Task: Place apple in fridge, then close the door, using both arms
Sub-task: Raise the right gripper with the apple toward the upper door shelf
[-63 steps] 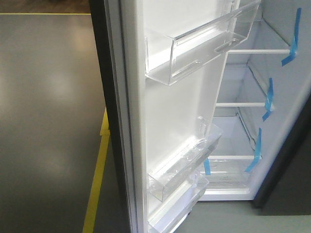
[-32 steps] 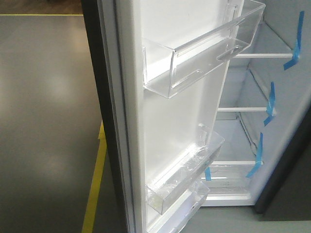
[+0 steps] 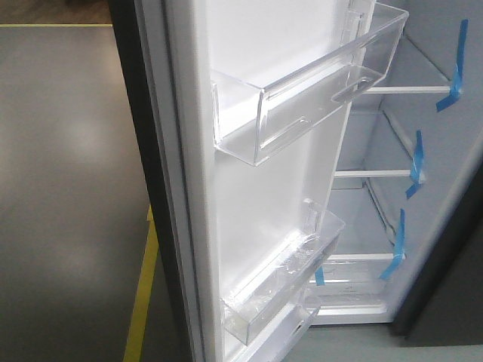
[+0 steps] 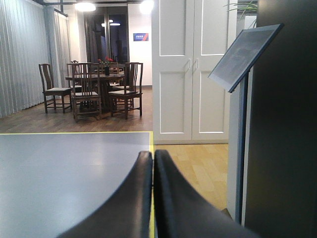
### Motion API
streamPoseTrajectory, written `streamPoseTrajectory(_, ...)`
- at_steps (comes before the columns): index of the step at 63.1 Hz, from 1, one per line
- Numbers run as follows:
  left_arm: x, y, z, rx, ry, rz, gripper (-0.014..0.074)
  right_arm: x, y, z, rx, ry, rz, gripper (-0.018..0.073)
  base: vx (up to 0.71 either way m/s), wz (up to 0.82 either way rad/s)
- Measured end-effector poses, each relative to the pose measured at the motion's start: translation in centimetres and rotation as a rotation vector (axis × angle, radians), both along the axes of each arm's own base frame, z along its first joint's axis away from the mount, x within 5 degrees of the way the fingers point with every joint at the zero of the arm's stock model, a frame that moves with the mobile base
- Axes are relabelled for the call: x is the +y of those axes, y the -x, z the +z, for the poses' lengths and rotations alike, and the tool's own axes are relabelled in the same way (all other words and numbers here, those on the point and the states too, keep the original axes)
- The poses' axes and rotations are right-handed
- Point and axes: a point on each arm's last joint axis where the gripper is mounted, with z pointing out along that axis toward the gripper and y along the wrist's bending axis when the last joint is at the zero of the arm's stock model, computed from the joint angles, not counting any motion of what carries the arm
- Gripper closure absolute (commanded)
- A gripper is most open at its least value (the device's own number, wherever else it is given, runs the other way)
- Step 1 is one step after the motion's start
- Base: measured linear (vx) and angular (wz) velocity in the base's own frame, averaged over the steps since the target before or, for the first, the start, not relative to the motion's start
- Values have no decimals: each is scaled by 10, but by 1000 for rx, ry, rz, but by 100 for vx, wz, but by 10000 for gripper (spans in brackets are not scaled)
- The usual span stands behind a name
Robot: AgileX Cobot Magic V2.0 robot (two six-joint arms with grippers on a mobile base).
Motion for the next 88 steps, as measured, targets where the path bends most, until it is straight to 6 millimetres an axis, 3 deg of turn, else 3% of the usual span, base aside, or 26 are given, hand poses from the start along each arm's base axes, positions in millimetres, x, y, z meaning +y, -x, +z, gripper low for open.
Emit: streamPoseTrajectory(88,0,0,0,0,0,0,603,-1,0,-1,0,7,-6,213,0,0)
